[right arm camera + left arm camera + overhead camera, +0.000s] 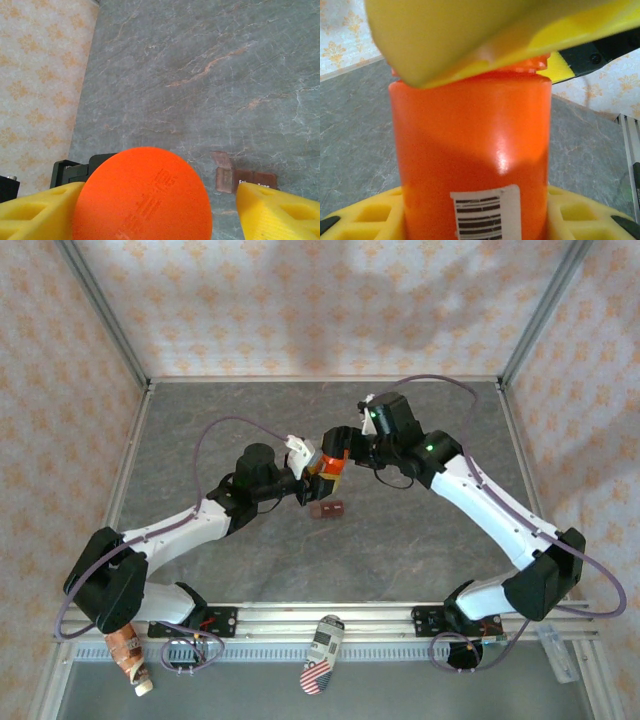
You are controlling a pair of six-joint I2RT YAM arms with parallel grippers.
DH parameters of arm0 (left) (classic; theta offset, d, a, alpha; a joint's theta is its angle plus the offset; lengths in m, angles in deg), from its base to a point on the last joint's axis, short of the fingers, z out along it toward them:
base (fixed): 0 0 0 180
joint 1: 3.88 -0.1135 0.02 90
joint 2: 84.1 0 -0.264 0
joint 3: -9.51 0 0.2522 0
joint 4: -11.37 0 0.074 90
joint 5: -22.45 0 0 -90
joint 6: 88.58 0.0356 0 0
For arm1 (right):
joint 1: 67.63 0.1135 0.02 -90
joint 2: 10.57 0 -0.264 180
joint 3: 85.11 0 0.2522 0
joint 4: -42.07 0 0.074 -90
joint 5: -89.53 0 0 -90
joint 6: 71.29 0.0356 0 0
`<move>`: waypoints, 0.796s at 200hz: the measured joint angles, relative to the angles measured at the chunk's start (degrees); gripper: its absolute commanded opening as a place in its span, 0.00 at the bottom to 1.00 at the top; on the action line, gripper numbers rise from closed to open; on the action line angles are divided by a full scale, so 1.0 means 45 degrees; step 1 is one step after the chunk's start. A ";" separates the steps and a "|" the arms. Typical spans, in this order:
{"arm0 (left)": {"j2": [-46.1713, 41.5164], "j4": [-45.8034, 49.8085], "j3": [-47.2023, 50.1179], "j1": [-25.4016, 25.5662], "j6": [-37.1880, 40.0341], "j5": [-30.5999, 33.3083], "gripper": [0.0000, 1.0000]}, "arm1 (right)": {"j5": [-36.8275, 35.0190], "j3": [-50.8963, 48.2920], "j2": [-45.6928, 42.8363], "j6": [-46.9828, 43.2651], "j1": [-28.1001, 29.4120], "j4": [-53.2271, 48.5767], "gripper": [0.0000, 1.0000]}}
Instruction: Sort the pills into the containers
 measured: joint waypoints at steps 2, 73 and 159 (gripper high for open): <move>0.0005 0.0000 0.0000 0.0000 0.0000 0.0000 0.00 | 0.0000 0.0010 0.0000 0.0005 0.0000 -0.0010 0.76; 0.0092 0.0000 0.0000 0.0000 -0.0010 -0.0049 0.00 | -0.0238 0.0578 0.0141 -0.0253 0.0000 -0.0107 0.62; 0.0092 0.0024 0.0000 0.0000 -0.0015 -0.0058 0.00 | -0.0155 0.0772 0.0510 -0.0879 0.0000 -0.0500 0.46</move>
